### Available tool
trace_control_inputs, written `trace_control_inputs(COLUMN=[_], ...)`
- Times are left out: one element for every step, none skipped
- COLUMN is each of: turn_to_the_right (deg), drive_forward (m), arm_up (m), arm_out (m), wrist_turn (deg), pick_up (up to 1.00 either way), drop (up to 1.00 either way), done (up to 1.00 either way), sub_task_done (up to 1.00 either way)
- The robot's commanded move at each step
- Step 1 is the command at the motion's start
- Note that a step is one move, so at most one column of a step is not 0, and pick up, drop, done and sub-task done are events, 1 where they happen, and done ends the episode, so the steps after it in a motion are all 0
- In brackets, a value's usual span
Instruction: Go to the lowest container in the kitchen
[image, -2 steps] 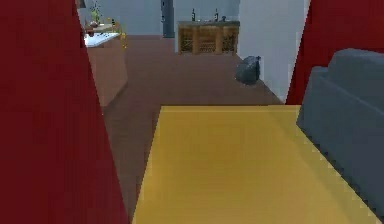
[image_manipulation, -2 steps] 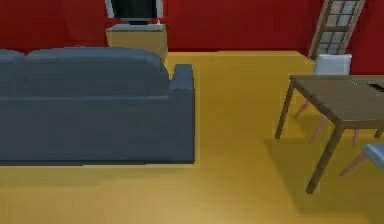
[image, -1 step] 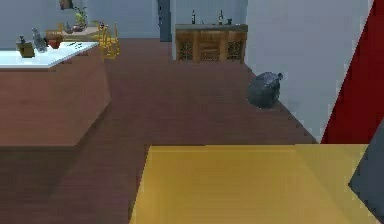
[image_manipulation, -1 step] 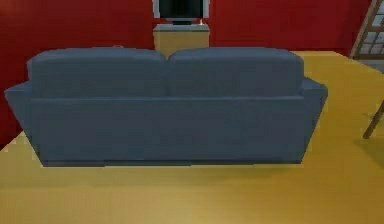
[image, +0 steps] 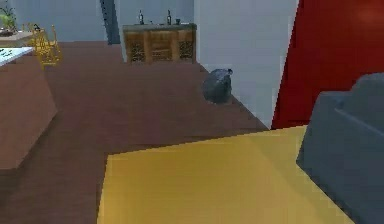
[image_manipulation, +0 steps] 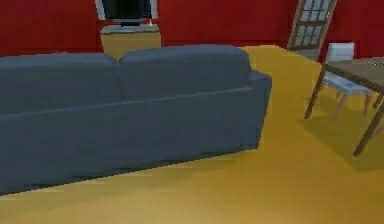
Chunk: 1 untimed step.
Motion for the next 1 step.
trace_control_inputs(turn_to_the_right=[0.0], drive_forward=[0.1], arm_up=[0.0], arm_out=[0.0], wrist_turn=[0.0], pick_up=[0.0], drop=[0.0], done=[0.0], sub_task_done=[0.0])
